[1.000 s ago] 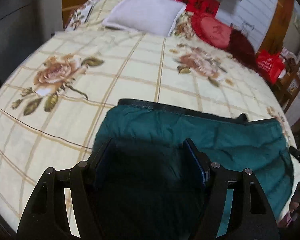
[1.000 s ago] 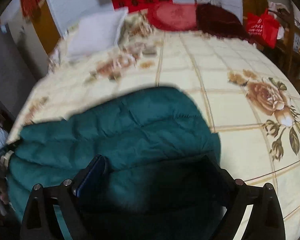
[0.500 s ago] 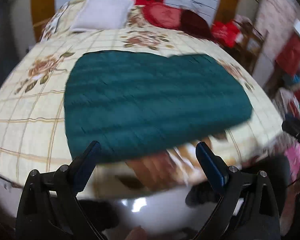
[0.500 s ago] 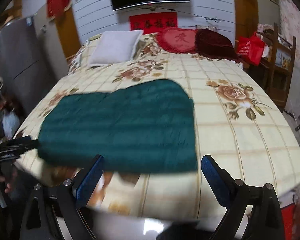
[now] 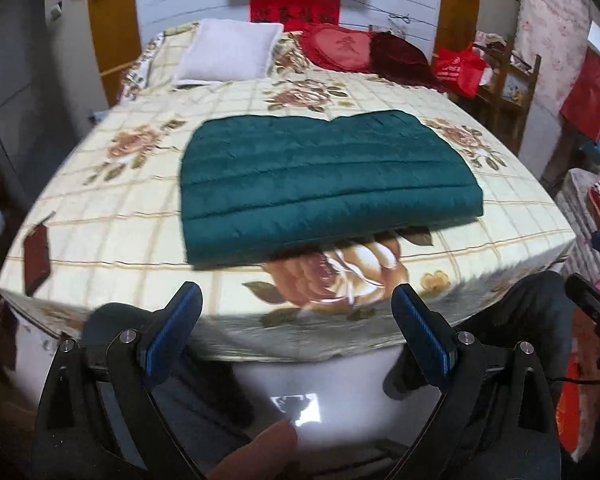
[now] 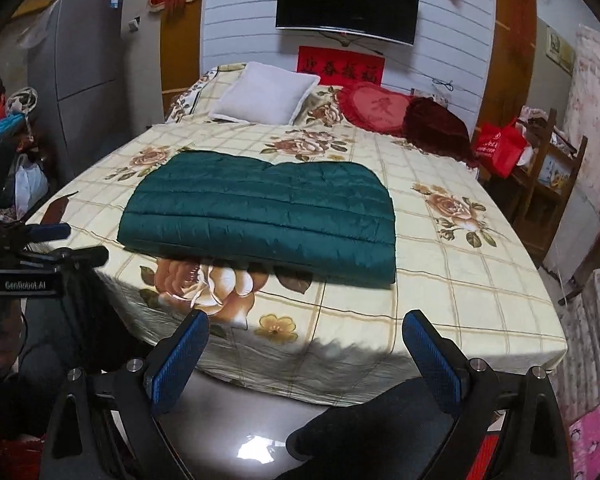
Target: Fold large clothes
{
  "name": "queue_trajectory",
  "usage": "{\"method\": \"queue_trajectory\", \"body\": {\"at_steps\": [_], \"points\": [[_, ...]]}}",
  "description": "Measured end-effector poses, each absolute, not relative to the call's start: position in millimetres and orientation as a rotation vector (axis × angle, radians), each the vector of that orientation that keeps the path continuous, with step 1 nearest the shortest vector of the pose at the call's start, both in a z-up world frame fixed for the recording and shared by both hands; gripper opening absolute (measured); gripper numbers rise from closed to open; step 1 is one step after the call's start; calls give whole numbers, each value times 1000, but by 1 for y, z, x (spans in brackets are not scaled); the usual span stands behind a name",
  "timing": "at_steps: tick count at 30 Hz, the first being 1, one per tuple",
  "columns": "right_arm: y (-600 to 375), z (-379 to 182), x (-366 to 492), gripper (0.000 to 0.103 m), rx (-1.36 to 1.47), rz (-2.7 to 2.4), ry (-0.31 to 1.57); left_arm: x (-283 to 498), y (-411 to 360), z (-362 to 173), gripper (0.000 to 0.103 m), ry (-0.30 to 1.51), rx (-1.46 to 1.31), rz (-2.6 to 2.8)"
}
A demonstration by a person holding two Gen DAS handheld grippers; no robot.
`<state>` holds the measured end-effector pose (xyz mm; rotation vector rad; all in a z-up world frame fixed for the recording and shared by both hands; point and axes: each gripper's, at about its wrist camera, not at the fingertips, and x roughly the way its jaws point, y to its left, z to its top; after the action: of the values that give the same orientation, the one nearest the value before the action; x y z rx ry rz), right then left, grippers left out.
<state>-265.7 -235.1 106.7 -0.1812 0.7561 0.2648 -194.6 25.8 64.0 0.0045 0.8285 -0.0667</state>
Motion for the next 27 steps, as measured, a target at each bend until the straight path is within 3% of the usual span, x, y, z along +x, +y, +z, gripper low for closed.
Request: {"method": "queue_trajectory", "body": {"at_steps": [27], "points": [[-250,118,-271,96,-112,245,719,-206,10,71,96,855,19,-41]]}}
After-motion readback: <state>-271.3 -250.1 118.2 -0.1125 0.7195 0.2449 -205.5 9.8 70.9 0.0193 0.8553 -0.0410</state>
